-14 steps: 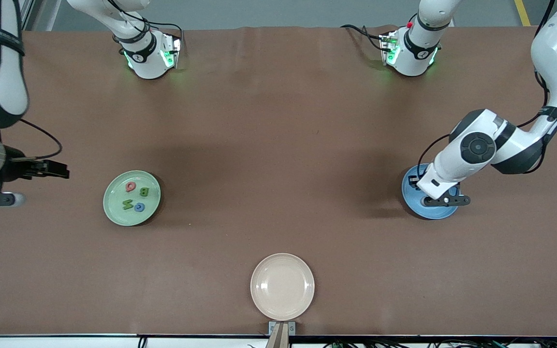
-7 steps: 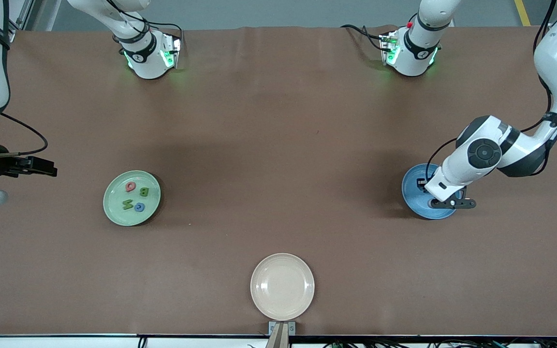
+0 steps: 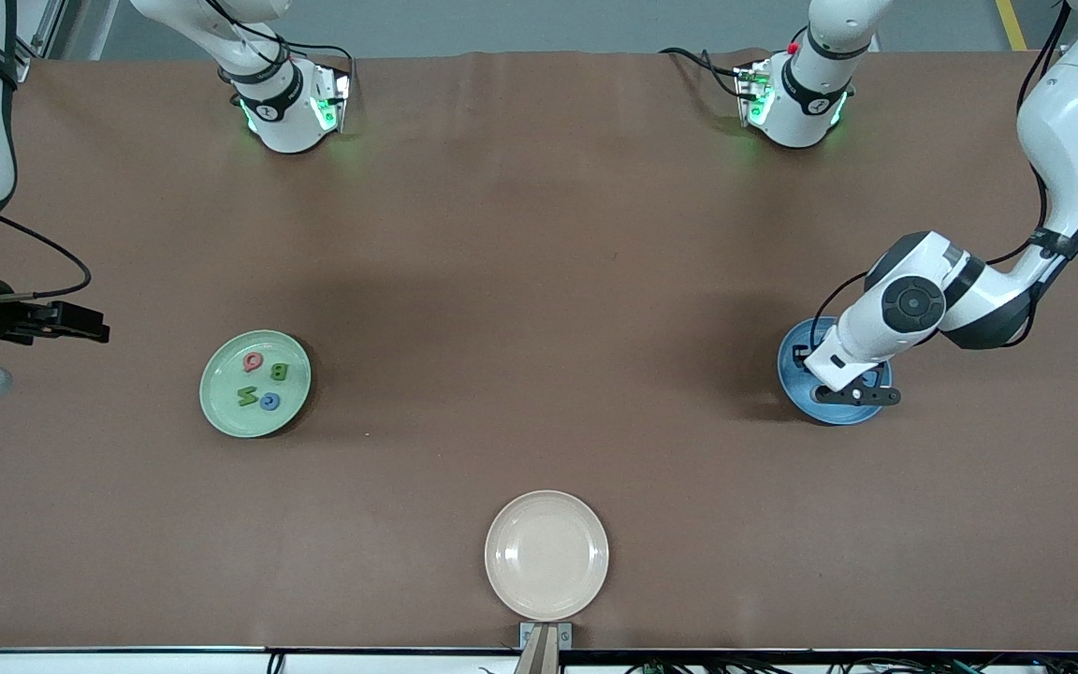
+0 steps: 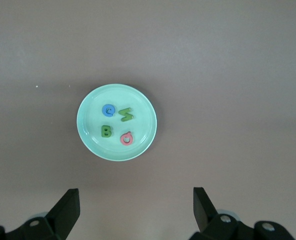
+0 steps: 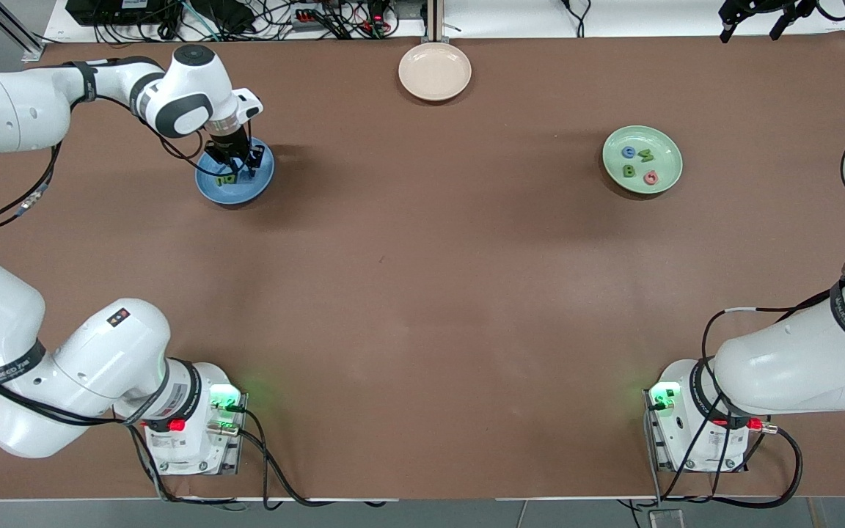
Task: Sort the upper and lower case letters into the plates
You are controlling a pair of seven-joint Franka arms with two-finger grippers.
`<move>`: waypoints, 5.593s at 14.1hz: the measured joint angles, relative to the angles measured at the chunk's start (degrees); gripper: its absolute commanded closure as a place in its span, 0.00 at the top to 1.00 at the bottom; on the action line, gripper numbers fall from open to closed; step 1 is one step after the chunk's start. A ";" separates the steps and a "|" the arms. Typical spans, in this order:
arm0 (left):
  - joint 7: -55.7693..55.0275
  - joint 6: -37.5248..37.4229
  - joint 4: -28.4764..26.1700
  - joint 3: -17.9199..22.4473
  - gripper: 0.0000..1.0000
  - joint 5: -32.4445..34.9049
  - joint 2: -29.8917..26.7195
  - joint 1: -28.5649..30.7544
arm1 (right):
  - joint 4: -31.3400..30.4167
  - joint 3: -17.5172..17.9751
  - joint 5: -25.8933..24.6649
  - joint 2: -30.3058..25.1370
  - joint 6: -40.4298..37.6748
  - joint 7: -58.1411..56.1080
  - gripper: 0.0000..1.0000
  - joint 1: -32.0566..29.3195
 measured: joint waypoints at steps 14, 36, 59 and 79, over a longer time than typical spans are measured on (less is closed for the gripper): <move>5.91 -0.01 4.07 -0.02 1.00 -7.87 -1.37 0.67 | 1.09 -0.23 0.22 -0.26 -2.55 0.04 1.00 -0.11; 36.23 -7.63 4.99 56.87 1.00 -58.30 -29.99 -53.85 | -9.10 -0.03 0.44 -14.90 -3.08 0.03 1.00 -0.04; 36.46 -32.73 27.18 57.68 1.00 -58.30 -48.97 -47.06 | -10.63 0.11 0.44 -20.66 -4.03 0.00 1.00 -0.04; 36.51 -29.91 29.08 57.20 1.00 -57.07 -47.15 -47.17 | -9.33 0.06 0.45 -20.71 -7.60 1.85 1.00 -0.04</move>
